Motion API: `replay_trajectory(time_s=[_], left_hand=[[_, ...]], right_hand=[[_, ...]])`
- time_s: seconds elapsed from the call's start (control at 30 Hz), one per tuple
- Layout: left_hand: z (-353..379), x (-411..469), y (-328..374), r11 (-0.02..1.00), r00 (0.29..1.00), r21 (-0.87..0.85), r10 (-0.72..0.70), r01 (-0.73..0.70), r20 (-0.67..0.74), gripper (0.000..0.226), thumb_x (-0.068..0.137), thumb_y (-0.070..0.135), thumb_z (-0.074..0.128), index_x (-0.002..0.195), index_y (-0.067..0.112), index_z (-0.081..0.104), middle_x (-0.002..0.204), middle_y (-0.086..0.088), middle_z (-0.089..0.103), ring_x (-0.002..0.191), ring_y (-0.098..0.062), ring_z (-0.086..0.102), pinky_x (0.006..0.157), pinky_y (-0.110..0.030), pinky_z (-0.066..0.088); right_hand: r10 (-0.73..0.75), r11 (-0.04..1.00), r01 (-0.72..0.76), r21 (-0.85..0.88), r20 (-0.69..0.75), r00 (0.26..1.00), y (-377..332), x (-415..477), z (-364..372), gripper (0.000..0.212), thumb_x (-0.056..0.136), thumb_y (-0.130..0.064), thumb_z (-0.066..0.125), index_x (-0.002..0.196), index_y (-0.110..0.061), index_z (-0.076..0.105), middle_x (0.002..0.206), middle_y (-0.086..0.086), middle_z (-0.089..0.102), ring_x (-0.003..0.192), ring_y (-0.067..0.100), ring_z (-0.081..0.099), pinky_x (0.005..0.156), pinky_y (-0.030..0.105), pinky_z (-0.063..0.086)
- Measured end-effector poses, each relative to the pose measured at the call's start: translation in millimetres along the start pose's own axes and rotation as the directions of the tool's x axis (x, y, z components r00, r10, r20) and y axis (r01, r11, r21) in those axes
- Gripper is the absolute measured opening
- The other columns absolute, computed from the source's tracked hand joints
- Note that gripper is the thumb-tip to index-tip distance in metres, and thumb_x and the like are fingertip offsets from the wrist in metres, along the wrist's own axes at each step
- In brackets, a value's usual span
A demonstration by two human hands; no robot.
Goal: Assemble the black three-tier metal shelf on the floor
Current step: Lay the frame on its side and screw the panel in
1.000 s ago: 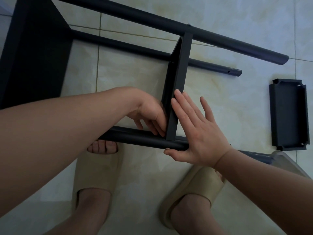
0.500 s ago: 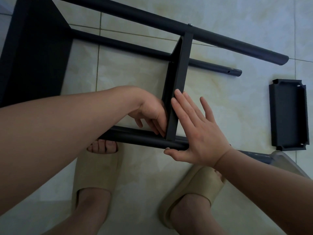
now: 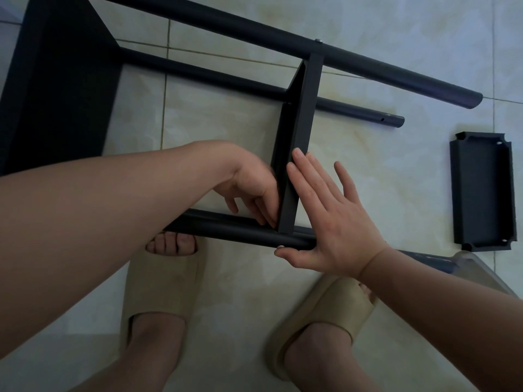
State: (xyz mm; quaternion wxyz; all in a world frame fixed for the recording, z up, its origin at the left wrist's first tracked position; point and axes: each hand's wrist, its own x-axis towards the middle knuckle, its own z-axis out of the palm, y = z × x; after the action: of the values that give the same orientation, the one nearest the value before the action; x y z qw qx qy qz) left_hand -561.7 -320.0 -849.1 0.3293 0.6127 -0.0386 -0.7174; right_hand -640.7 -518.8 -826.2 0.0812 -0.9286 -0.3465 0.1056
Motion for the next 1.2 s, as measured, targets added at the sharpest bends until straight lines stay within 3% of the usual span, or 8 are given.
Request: replay_trajectory(time_s=[0.17,0.4,0.57,0.67,0.8,1.03,1.2], left_hand=[[1.8,1.2,-2.7,1.0,1.0,0.015,-0.015,0.016,-0.021,0.011,0.091,0.029,0.067,0.1,0.029,0.073,0.101,0.012,0.077,0.112,-0.009,0.065,0.113,-0.055,0.031],[0.0,-0.6,-0.4,1.0,1.0,-0.006,-0.003,0.003,0.0,0.016,0.09,0.017,0.067,0.102,0.024,0.074,0.103,0.008,0.077,0.112,-0.009,0.067,0.115,-0.052,0.032],[2.4,1.2,-3.7,1.0,1.0,0.008,-0.02,0.02,-0.015,0.011,0.093,0.028,0.066,0.101,0.028,0.073,0.101,0.012,0.077,0.112,-0.01,0.066,0.113,-0.054,0.034],[3.0,3.0,-3.3,1.0,1.0,-0.006,-0.012,0.012,-0.029,0.009,0.093,0.024,0.066,0.098,0.027,0.072,0.095,0.011,0.078,0.108,-0.01,0.067,0.114,-0.052,0.036],[0.1,1.1,-1.8,1.0,1.0,-0.027,-0.001,0.002,0.016,0.014,0.091,0.017,0.066,0.099,0.025,0.074,0.102,0.007,0.078,0.11,-0.01,0.067,0.113,-0.05,0.037],[2.5,3.1,-3.4,1.0,0.999,0.001,-0.008,0.008,-0.033,0.009,0.092,0.026,0.067,0.099,0.027,0.072,0.096,0.011,0.078,0.108,-0.01,0.067,0.112,-0.051,0.037],[-1.0,0.2,1.4,1.0,1.0,0.012,-0.005,0.005,-0.003,0.022,0.089,0.017,0.068,0.11,0.024,0.072,0.107,0.008,0.077,0.113,-0.01,0.066,0.115,-0.054,0.031]], right_hand=[[0.001,1.0,-0.001,0.004,0.01,1.0,0.4,0.1,-1.1,0.113,0.082,-0.078,0.051,0.161,-0.004,0.018,0.17,0.012,0.01,0.157,0.026,0.008,0.122,0.062,0.015],[-0.001,1.0,0.0,0.021,0.024,1.0,0.7,0.3,-1.9,0.111,0.084,-0.078,0.049,0.161,-0.005,0.016,0.17,0.011,0.009,0.157,0.026,0.008,0.122,0.062,0.013],[0.003,1.0,-0.004,0.025,0.023,1.0,0.5,0.1,-2.6,0.111,0.083,-0.078,0.05,0.161,-0.004,0.018,0.17,0.011,0.01,0.157,0.026,0.008,0.122,0.062,0.013],[0.004,1.0,-0.004,0.024,0.021,1.0,0.4,0.0,-2.2,0.112,0.083,-0.078,0.05,0.161,-0.004,0.018,0.17,0.012,0.01,0.157,0.026,0.009,0.122,0.062,0.014],[0.001,1.0,-0.001,0.019,0.021,1.0,0.9,0.1,-1.2,0.112,0.083,-0.079,0.049,0.161,-0.005,0.017,0.17,0.011,0.009,0.157,0.026,0.008,0.122,0.062,0.014],[0.001,1.0,-0.001,0.024,0.012,1.0,1.2,0.0,-0.1,0.112,0.083,-0.078,0.05,0.161,-0.005,0.017,0.17,0.011,0.009,0.157,0.026,0.008,0.122,0.062,0.014],[0.003,1.0,-0.003,0.027,0.02,1.0,1.1,0.2,-0.7,0.112,0.083,-0.078,0.05,0.161,-0.005,0.017,0.17,0.011,0.009,0.157,0.026,0.007,0.123,0.061,0.014]])
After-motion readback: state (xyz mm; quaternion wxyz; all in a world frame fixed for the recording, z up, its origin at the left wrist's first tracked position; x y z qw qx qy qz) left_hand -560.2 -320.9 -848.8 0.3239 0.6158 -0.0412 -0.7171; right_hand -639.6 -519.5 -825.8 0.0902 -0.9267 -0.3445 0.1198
